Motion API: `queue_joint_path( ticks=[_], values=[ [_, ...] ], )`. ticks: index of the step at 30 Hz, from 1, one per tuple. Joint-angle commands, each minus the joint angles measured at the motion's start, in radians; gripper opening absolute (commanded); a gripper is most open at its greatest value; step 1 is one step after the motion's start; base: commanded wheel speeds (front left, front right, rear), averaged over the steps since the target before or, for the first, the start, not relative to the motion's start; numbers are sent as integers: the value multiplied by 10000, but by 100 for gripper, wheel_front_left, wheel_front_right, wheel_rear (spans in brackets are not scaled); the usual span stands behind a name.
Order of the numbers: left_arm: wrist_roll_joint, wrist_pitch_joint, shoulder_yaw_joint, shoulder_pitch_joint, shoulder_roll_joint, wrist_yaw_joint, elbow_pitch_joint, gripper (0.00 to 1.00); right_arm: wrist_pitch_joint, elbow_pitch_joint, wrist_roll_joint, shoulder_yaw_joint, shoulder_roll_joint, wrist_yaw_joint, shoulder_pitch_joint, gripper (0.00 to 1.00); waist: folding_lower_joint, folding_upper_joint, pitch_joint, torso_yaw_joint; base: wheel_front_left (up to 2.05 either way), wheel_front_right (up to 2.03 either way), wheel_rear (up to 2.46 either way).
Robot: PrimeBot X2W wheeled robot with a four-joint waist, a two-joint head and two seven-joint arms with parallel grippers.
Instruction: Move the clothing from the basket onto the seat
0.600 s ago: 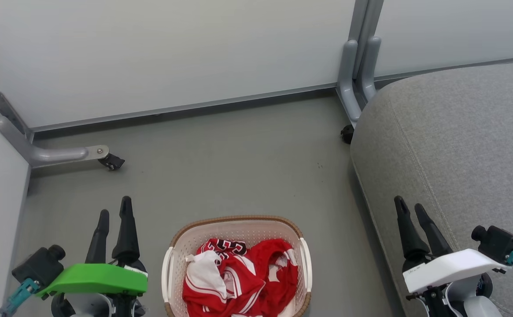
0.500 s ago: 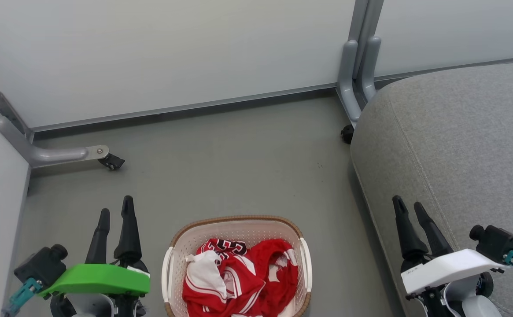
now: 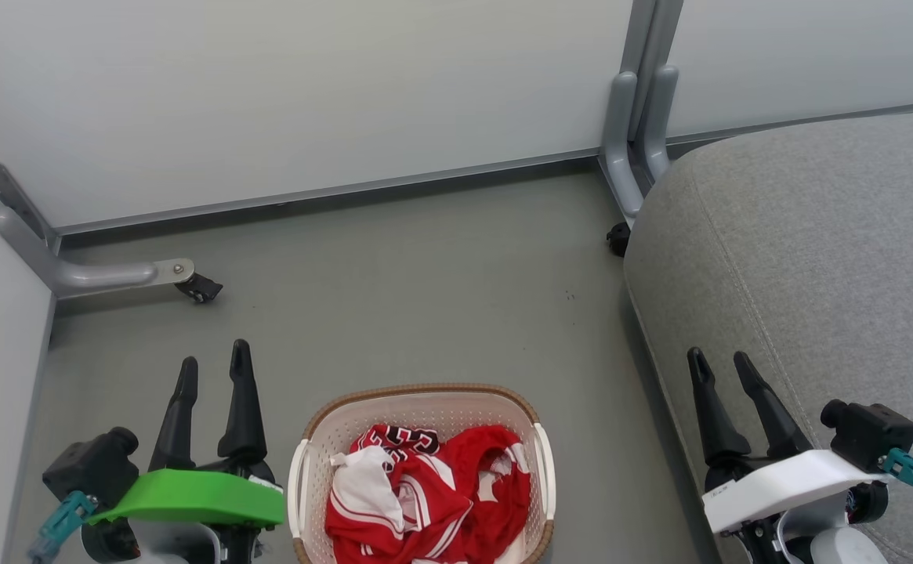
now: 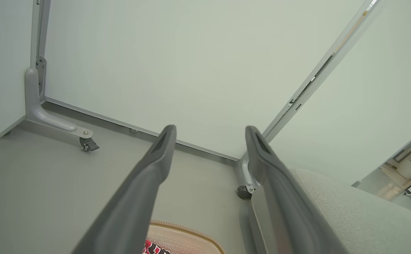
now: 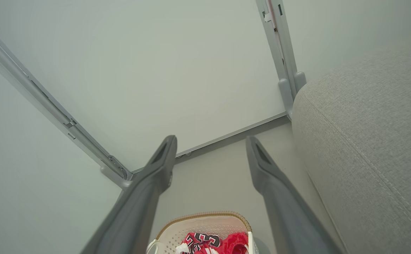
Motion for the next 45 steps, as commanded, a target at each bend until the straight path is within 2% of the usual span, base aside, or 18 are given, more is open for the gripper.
queue_joint_path(
  ticks=[1,16,45],
  values=[
    [320,-105,-57,61,77,45,-140,100,-122,-150,-377,-9,-68,3,21,100,0,0,1,-5,0,0,0],
    [1776,-460,-372,123,89,176,-477,100,-484,-465,-2035,69,-79,2,109,100,0,0,23,14,0,0,0],
    [4063,-1045,-769,316,99,197,-656,100,-1067,-876,-4210,462,-102,2,257,100,0,0,69,52,0,0,0]
  ],
)
